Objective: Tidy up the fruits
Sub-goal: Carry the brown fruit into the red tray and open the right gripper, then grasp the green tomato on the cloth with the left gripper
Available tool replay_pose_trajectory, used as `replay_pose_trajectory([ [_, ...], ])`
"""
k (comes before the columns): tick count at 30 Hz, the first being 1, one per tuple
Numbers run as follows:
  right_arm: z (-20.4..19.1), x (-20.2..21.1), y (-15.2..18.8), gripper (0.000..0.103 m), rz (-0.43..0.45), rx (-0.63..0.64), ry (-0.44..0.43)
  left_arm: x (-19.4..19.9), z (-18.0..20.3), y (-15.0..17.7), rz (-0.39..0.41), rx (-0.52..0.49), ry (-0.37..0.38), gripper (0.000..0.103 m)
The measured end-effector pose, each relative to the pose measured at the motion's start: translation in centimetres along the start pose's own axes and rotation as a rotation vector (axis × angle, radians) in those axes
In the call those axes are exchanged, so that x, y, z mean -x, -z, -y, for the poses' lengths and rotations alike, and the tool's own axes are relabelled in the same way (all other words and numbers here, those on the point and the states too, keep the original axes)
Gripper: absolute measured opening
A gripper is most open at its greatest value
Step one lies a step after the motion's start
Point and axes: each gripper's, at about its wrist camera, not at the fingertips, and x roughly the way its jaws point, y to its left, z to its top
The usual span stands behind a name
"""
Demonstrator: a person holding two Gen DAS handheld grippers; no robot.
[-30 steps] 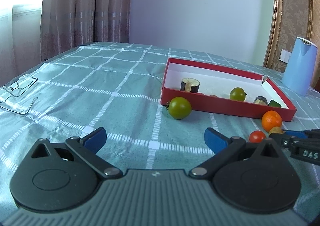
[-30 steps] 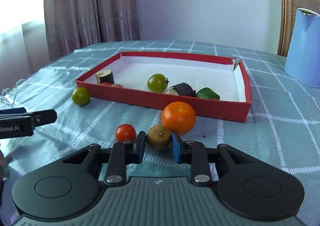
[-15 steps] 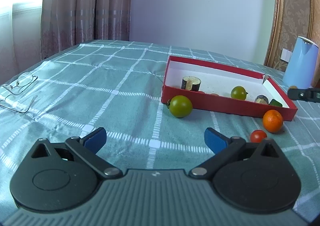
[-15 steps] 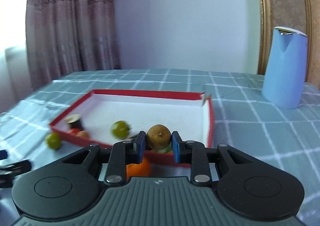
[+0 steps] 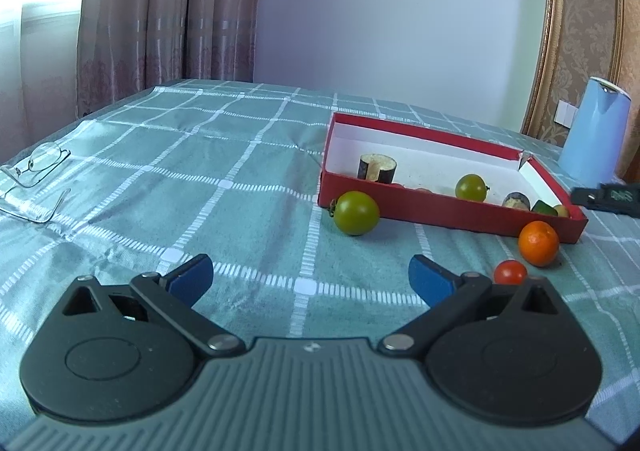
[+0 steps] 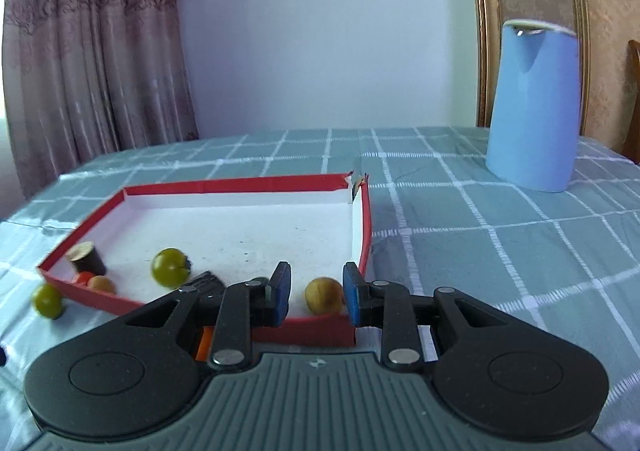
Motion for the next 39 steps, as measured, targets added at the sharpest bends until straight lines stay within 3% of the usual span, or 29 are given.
replay_pose_trajectory([
  [4, 0.4, 3.2, 2.0, 0.027, -0.004, -0.015, -0.068, 0.4, -0.9, -0.1, 0.004, 0.029, 0.021, 0.103],
  [6, 0.4, 4.5, 3.4, 0.027, 0.004, -0.011, -0.085, 1.6, -1.6, 0.3, 0.046, 0.010, 0.029, 0.103],
  [12, 0.8, 5.4, 4.8, 0.027, 0.007, -0.043, -0.119, 4.7, -4.6, 1.3, 0.091, 0.009, -0.030, 0.103],
  [14, 1.0, 4.5, 4.7, 0.028, -0.037, -0.064, -0.126, 5.1, -4.9, 0.8, 0.094, -0.005, -0.064, 0.103],
  [17, 1.3, 3.3, 4.8, 0.028, -0.097, -0.109, -0.110, 5.2, -3.8, -1.0, 0.113, -0.049, -0.087, 0.103],
  [21, 2.3, 3.1, 5.3, 0.028, -0.111, -0.163, -0.113, 3.6, -0.1, -3.6, 0.139, -0.145, -0.040, 0.103],
  [26, 3.1, 3.2, 5.5, 0.028, -0.103, -0.210, -0.125, -1.6, 3.8, -5.3, 0.042, -0.186, -0.017, 0.103],
  [33, 3.6, 3.2, 5.4, 0.028, -0.099, -0.239, -0.141, -7.1, 6.2, -4.5, -0.060, -0.264, -0.081, 0.102],
  [39, 3.9, 3.2, 5.5, 0.028, -0.097, -0.264, -0.155, -8.8, 5.8, -4.0, -0.121, -0.265, -0.088, 0.073],
])
